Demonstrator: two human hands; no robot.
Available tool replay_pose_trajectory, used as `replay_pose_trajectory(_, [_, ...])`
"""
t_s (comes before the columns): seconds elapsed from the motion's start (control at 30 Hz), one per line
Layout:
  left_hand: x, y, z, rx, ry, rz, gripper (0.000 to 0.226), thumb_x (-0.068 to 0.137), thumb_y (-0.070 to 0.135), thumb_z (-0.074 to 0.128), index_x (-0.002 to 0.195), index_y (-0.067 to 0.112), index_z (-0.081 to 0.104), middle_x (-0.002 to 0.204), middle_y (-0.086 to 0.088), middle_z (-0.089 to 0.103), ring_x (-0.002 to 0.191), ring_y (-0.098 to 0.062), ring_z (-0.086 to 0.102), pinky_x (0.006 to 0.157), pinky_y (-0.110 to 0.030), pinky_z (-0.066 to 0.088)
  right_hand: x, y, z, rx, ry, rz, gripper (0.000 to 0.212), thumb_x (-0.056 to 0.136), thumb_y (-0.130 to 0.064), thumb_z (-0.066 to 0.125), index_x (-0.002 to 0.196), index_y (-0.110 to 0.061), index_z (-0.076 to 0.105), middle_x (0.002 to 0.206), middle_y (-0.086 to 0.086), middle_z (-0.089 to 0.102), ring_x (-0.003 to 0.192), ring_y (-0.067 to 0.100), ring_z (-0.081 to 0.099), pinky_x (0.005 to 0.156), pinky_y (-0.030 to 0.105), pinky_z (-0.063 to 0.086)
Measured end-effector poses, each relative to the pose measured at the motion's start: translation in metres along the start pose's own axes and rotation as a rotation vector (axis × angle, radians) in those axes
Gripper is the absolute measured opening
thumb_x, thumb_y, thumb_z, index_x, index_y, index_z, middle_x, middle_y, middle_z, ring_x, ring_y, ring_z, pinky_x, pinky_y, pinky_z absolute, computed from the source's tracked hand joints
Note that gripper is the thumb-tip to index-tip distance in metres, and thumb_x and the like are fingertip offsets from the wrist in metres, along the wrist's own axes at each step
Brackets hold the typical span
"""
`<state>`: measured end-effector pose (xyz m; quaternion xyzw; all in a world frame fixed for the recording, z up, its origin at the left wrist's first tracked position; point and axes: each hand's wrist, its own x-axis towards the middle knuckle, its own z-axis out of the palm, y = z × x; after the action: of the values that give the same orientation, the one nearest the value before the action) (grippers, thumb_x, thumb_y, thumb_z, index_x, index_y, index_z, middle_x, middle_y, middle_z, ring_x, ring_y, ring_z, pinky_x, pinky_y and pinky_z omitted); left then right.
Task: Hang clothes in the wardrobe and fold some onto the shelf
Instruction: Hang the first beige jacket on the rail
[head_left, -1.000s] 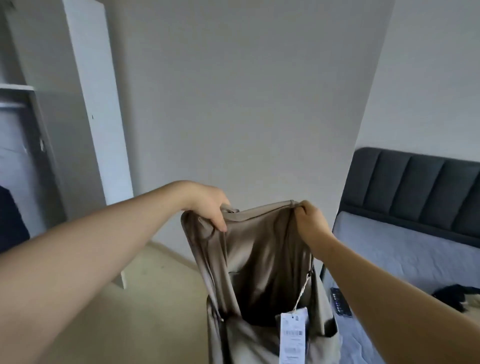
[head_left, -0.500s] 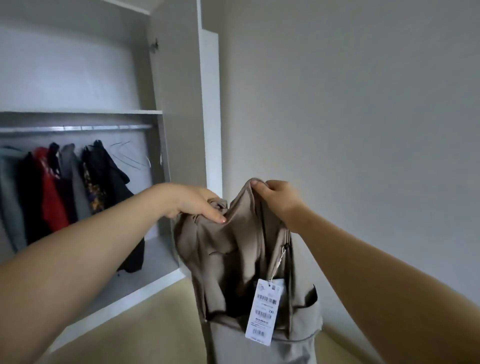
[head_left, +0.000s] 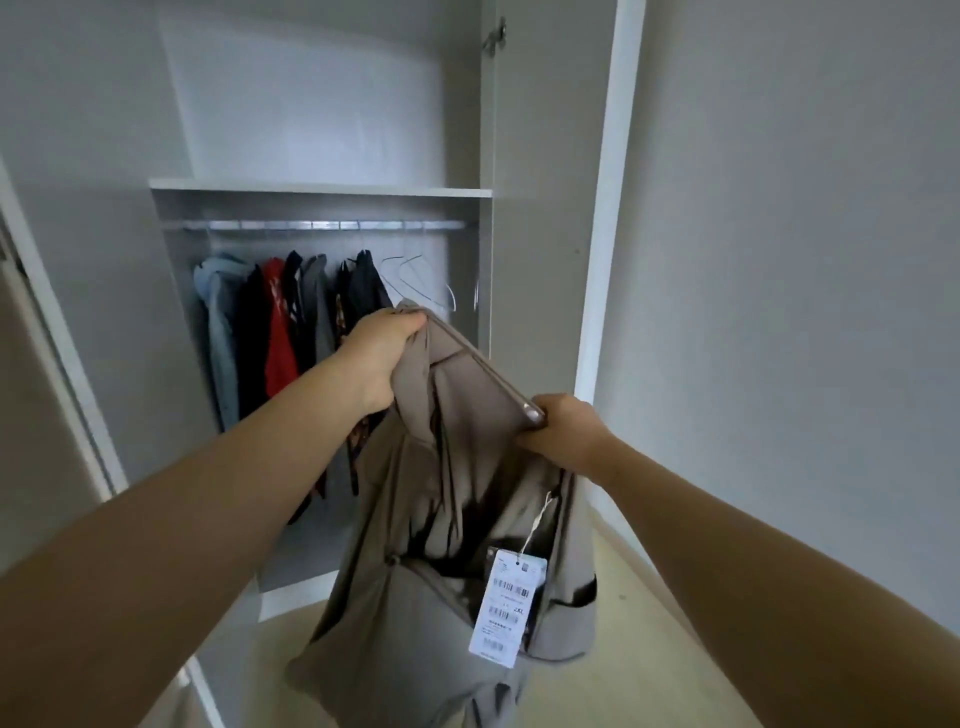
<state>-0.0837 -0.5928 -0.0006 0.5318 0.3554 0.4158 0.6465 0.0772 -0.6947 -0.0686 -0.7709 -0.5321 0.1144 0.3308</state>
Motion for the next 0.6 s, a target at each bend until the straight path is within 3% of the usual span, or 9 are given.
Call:
replay_pose_trajectory(0.1, [0.033,0.006,-0.011,-0.121,0.087,-0.022,0.018,0.092,0.028,0.056,0.085,0.013,0.062,0.082,-0.006,0.063,0.074,-0.018,0.059,0.068,-0.028,0.050,0.051,0.014,0.022,0.023,0.025,0.036,0.011,0.091,-0.017,0.049,0.081,-0.020,0.052,0.090,0.009,0.057,0.084,0.028,0.052,0.060,0.022,0.034])
replay_pose_trajectory(0.17, [0.057,0.009,-0.017,-0.154,0.136,-0.029,0.021,0.091,0.033,0.057,0.086,0.014,0.063,0.084,-0.006,0.064,0.078,-0.019,0.060,0.066,-0.030,0.050,0.085,0.024,0.035,0.059,0.012,0.055,0.022,0.096,-0.019,0.040,0.103,-0.008,0.058,0.104,0.019,0.061,0.094,0.032,0.056,0.070,0.023,0.035])
replay_pose_trajectory(0.23, [0.081,0.010,-0.019,-0.125,0.175,-0.046,0.024,0.091,0.036,0.056,0.088,0.013,0.063,0.086,-0.007,0.063,0.078,-0.020,0.059,0.065,-0.031,0.049,0.121,0.030,0.042,0.096,-0.001,0.026,0.030,0.099,-0.017,0.035,0.111,0.000,0.056,0.111,0.023,0.060,0.092,0.030,0.054,0.073,0.026,0.034])
replay_pose_trajectory(0.37, [0.126,0.009,-0.022,-0.067,0.267,-0.080,0.030,0.094,0.038,0.051,0.083,0.013,0.061,0.079,-0.007,0.062,0.070,-0.019,0.057,0.055,-0.029,0.046,0.188,0.032,0.050,0.207,0.001,-0.040,0.032,0.100,-0.018,0.032,0.108,0.002,0.055,0.107,0.020,0.059,0.100,0.032,0.055,0.079,0.029,0.039])
replay_pose_trajectory(0.47, [0.153,-0.002,-0.035,-0.090,0.379,-0.082,0.029,0.094,0.037,0.051,0.081,0.013,0.062,0.072,-0.006,0.062,0.066,-0.018,0.057,0.053,-0.028,0.046,0.229,0.023,0.061,0.359,0.012,-0.059,0.036,0.099,-0.026,0.036,0.100,0.003,0.059,0.094,0.017,0.061,0.094,0.031,0.056,0.086,0.037,0.044])
replay_pose_trajectory(0.53, [0.171,-0.018,-0.047,-0.070,0.463,-0.104,0.029,0.095,0.035,0.049,0.082,0.012,0.062,0.073,-0.005,0.062,0.064,-0.018,0.056,0.056,-0.029,0.046,0.251,0.019,0.071,0.442,0.001,-0.040,0.037,0.098,-0.027,0.040,0.093,0.004,0.060,0.085,0.015,0.060,0.085,0.028,0.055,0.081,0.037,0.046])
replay_pose_trajectory(0.6, [0.191,-0.035,-0.057,-0.020,0.530,-0.141,0.025,0.095,0.031,0.051,0.098,0.009,0.061,0.085,-0.006,0.063,0.064,-0.019,0.054,0.068,-0.030,0.046,0.272,0.020,0.083,0.484,-0.022,-0.012,0.036,0.096,-0.027,0.043,0.080,0.003,0.057,0.072,0.010,0.053,0.075,0.024,0.049,0.069,0.033,0.044])
